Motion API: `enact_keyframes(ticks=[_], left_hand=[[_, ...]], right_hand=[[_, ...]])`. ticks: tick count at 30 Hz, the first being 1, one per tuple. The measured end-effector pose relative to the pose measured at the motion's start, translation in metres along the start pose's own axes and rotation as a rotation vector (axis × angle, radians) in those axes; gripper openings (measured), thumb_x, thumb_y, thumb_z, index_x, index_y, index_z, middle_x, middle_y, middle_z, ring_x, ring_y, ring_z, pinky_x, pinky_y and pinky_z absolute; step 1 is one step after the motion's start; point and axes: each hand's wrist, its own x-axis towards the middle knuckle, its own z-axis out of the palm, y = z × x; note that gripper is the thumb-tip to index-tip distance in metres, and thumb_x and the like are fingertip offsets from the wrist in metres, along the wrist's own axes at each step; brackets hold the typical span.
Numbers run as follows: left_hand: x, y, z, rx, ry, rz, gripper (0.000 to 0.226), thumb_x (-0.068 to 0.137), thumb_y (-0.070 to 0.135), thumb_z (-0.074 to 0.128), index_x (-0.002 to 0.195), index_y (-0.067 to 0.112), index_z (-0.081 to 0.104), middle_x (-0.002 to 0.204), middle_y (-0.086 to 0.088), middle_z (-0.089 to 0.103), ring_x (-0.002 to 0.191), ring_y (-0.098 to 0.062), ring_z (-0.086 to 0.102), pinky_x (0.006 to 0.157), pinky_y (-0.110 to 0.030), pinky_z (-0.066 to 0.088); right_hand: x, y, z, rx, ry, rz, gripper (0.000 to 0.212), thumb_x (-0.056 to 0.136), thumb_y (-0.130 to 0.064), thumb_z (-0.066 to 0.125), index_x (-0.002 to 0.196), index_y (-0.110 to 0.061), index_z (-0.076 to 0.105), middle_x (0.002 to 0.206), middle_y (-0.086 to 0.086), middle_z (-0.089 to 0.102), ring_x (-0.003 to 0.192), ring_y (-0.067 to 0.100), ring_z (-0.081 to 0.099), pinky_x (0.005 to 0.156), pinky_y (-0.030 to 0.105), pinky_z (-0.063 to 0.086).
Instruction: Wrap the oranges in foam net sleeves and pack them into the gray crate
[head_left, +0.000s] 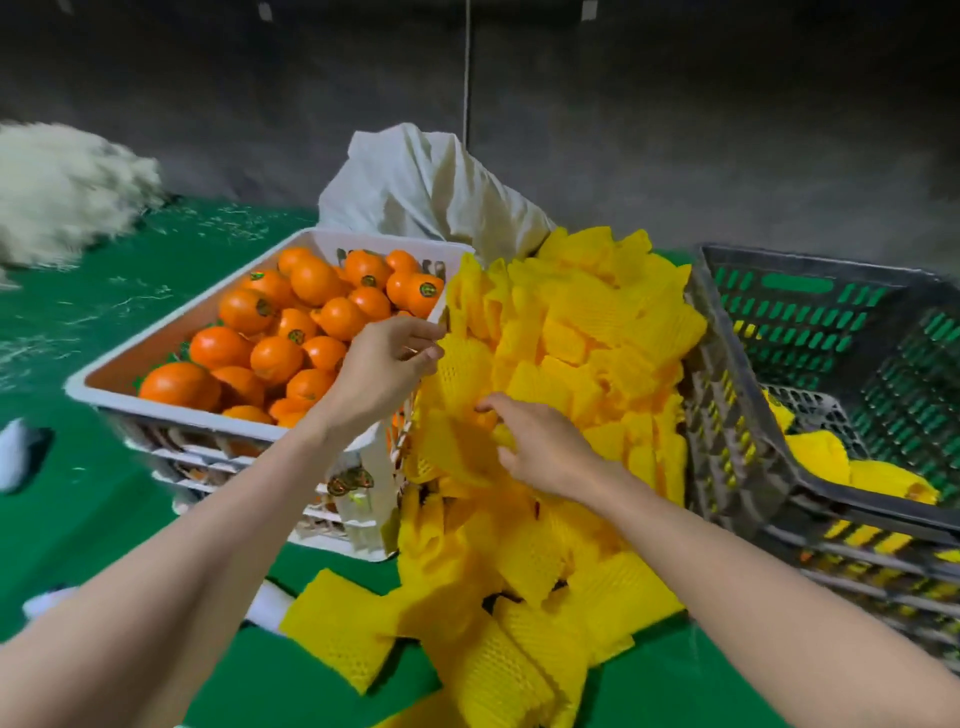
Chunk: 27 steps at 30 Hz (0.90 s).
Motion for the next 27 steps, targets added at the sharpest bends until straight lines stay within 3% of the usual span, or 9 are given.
enact_keyframes(ticks=[4,6,10,13,15,19,22,24,27], left_hand=[[-0.002,-0.003,0.002,-0.167,-0.383,-0.131,0.066,0.082,0.008,0.071,0.140,0.013,0.040,0.134,-0.008,0.052,0.127,-0.018,0.048,0.087,-0.024,0.047],[-0.003,-0.002,0.007,-0.174,-0.485,-0.150,0.081,0.077,0.014,0.076,0.146,0.017,0.033,0.141,-0.005,0.045,0.128,-0.009,0.044,0.088,-0.022,0.043],[-0.006,-0.001,0.010,-0.202,-0.329,-0.123,0.072,0.075,0.013,0.078,0.139,0.016,0.044,0.106,-0.018,0.058,0.096,-0.023,0.060,0.069,-0.027,0.048],[-0.008,-0.001,0.006,-0.128,-0.245,-0.082,0.068,0.072,0.020,0.081,0.132,0.019,0.048,0.080,0.000,0.048,0.065,-0.008,0.047,0.051,-0.017,0.039],[-0.010,0.000,0.001,-0.094,-0.188,-0.090,0.068,0.071,0.023,0.082,0.130,0.020,0.048,0.084,0.004,0.048,0.068,-0.007,0.049,0.053,-0.018,0.041],[-0.005,-0.003,-0.021,-0.055,0.012,-0.101,0.060,0.072,0.019,0.079,0.124,0.016,0.051,0.095,0.000,0.055,0.081,-0.013,0.054,0.069,-0.034,0.047],[0.000,-0.009,-0.043,-0.209,0.035,-0.109,0.051,0.072,0.013,0.079,0.118,0.011,0.056,0.100,-0.003,0.062,0.087,-0.015,0.060,0.072,-0.028,0.050],[0.005,-0.018,-0.060,-0.460,-0.038,-0.125,0.039,0.071,0.018,0.080,0.106,0.014,0.064,0.095,-0.005,0.068,0.086,-0.016,0.065,0.072,-0.025,0.053],[0.023,-0.045,-0.089,-0.577,0.084,-0.172,0.014,0.081,0.035,0.065,0.085,0.022,0.066,0.072,0.001,0.065,0.065,-0.012,0.060,0.060,-0.028,0.047]], right_hand=[[0.006,-0.008,-0.040,0.422,0.145,-0.009,0.041,0.078,0.002,0.066,0.116,-0.009,0.056,0.111,0.001,0.060,0.103,0.021,0.058,0.091,0.032,0.042],[0.007,-0.014,-0.057,0.544,0.155,-0.051,0.038,0.077,0.006,0.067,0.112,-0.006,0.058,0.108,0.001,0.058,0.101,0.017,0.056,0.091,0.025,0.043],[0.006,-0.019,-0.067,0.473,0.170,-0.028,0.025,0.082,-0.006,0.068,0.106,-0.009,0.065,0.103,-0.004,0.062,0.093,0.000,0.054,0.077,0.006,0.038],[0.011,-0.027,-0.063,0.434,0.246,0.005,0.013,0.079,-0.016,0.073,0.088,-0.016,0.065,0.097,-0.002,0.064,0.093,0.007,0.057,0.078,0.018,0.044],[0.020,-0.035,-0.061,0.445,0.287,0.016,0.014,0.076,-0.017,0.075,0.079,-0.016,0.061,0.084,-0.004,0.061,0.084,0.011,0.058,0.076,0.025,0.046],[0.045,-0.055,-0.055,0.455,0.226,0.018,0.012,0.082,-0.020,0.070,0.083,-0.018,0.058,0.070,-0.003,0.055,0.065,0.008,0.050,0.065,0.030,0.043],[0.068,-0.075,-0.045,0.404,0.238,-0.053,0.014,0.088,-0.017,0.062,0.078,-0.018,0.053,0.069,-0.007,0.049,0.064,0.002,0.043,0.061,0.020,0.035],[0.084,-0.089,-0.036,0.454,0.347,-0.066,0.009,0.091,-0.011,0.056,0.084,-0.015,0.051,0.070,-0.008,0.047,0.064,0.000,0.042,0.059,0.015,0.033],[0.102,-0.108,-0.013,0.537,0.432,0.020,0.008,0.095,-0.010,0.048,0.101,-0.008,0.052,0.078,0.002,0.053,0.066,0.014,0.047,0.062,0.031,0.035]])
